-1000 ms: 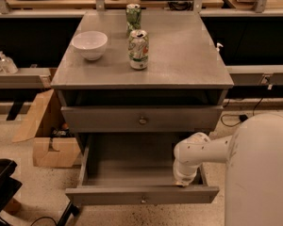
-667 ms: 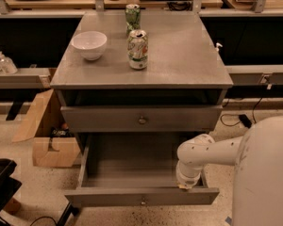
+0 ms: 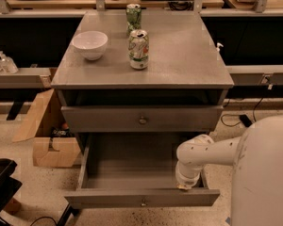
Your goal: Open middle drawer
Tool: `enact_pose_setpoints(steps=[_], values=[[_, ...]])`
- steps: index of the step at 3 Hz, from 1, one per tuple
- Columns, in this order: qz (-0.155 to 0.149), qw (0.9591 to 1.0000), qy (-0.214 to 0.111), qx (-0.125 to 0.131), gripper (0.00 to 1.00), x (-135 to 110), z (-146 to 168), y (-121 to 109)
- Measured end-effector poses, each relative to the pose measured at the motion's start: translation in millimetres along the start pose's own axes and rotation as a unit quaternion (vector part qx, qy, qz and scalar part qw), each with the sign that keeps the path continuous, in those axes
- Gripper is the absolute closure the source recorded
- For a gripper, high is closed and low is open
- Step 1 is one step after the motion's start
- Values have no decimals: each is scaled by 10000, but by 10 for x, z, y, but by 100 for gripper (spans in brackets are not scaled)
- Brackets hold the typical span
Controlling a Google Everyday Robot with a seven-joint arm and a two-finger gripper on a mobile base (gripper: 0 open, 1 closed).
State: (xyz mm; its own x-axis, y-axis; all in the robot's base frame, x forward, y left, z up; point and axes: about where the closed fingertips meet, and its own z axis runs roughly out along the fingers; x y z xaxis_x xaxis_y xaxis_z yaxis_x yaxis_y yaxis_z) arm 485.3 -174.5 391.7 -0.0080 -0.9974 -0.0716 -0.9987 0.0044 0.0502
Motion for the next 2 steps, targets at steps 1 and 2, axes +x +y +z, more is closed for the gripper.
enact_pose_setpoints(steps=[1,2], values=[[-1,10000,1,-15,31,1,13,11],[-3,10000,2,-30,0,0,23,-28]])
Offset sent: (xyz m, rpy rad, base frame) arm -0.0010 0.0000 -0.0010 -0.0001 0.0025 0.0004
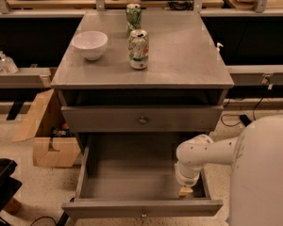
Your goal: Open middle drawer
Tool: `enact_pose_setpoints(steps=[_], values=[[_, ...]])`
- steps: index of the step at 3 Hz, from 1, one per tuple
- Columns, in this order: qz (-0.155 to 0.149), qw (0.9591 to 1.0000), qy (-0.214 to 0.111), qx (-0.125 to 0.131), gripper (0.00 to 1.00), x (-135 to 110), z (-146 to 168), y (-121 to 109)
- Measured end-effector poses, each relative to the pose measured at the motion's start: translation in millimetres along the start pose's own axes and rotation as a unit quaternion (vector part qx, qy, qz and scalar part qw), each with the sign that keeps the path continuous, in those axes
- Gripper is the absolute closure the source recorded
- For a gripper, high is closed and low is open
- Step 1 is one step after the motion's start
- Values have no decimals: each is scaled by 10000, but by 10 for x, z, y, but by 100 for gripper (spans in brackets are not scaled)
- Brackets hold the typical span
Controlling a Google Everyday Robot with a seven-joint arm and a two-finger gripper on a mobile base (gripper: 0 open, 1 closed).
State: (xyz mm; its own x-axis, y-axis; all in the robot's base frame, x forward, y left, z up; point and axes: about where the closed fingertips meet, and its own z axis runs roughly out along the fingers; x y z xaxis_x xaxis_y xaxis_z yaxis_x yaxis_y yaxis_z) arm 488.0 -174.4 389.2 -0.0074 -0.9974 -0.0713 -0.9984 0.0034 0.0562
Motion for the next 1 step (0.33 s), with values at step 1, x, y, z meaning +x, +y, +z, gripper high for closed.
enact_pose_setpoints(steps=[1], values=[[0,10000,0,0,0,0,0,0]])
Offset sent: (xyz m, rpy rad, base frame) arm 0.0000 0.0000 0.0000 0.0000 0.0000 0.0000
